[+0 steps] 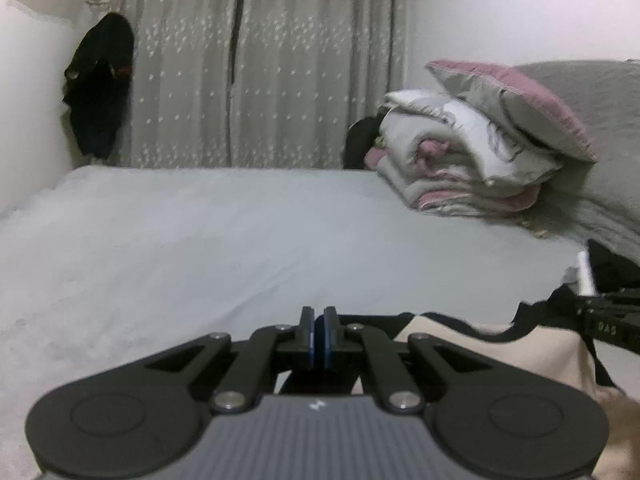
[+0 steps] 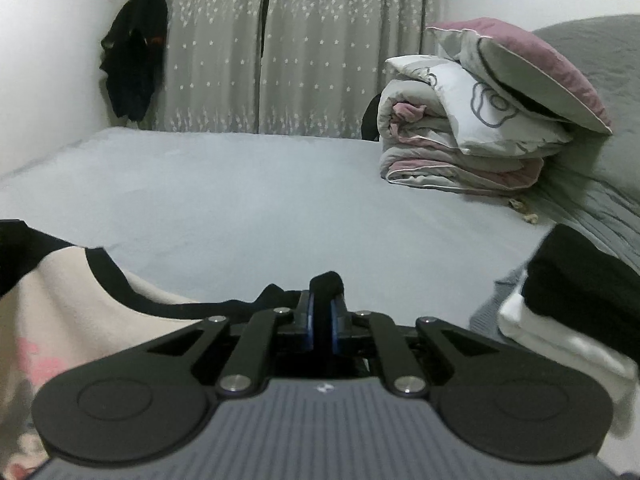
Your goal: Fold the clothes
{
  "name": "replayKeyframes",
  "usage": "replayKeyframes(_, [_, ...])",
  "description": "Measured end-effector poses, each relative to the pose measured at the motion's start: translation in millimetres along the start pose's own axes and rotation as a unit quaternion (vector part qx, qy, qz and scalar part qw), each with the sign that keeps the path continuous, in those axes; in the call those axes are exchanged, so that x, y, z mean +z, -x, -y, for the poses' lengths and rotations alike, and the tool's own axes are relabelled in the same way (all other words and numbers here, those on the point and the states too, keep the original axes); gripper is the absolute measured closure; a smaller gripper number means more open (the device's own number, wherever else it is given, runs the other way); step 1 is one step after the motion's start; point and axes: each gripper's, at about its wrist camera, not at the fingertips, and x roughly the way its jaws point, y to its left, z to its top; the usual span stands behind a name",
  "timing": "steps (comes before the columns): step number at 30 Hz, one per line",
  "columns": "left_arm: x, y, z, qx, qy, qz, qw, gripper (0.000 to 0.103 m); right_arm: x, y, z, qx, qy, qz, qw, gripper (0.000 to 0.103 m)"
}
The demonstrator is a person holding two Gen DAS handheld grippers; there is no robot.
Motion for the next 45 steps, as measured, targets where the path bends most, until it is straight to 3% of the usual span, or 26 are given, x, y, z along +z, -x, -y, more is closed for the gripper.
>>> replayKeyframes(8, [-31, -49, -7, 0.020, 0.005, -0.047, 0.9987, 0.099, -8, -53, -10, -0.004, 0.018, -0.031, 0.999, 0.095])
replayKeyframes(14, [-53, -66, -34, 0.004, 0.085, -0.082, 0.9931, 0.095, -23, -84, -16, -0.005, 0.012, -0.071, 0.997, 0.095])
replayKeyframes(19, [-53, -64, -42, -0.012, 0.113, -0.089, 0.9896, 0.086, -34, -91, -21, -0.010, 0.016, -0.104, 0.994, 0.092])
replayKeyframes(20, [-52, -62, -41, -0.009, 0.114, -0.090, 0.9894, 0.076, -33, -89, -23, -0.010, 0.021, -0.106, 0.994, 0.087])
replayKeyframes(21, [-51, -58, -39, -0.008, 0.118, -0.089, 0.9891, 0.054, -31, -88, -25, -0.013, 0.025, -0.110, 0.994, 0.083])
replayKeyframes(23, [-49, -49, -37, -0.006, 0.127, -0.082, 0.9884, 0.031, -27, -82, -25, -0.026, 0.025, -0.111, 0.993, 0.060])
replayKeyframes(26, [-46, -36, -32, -0.011, 0.128, -0.083, 0.9882, 0.030, -25, -61, -21, -0.015, 0.012, -0.101, 0.995, 0.047])
replayKeyframes(28, [-45, -25, -30, -0.012, 0.131, -0.086, 0.9875, 0.030, -26, -49, -20, -0.013, 0.014, -0.100, 0.995, 0.045])
replayKeyframes(31, [-45, -7, -28, -0.012, 0.138, -0.088, 0.9864, 0.023, -26, -31, -16, -0.007, 0.015, -0.101, 0.995, 0.044])
replayKeyframes(45, [-64, 76, -8, -0.025, 0.147, -0.104, 0.9833, 0.023, -49, 47, 5, 0.017, -0.005, -0.119, 0.993, 0.042])
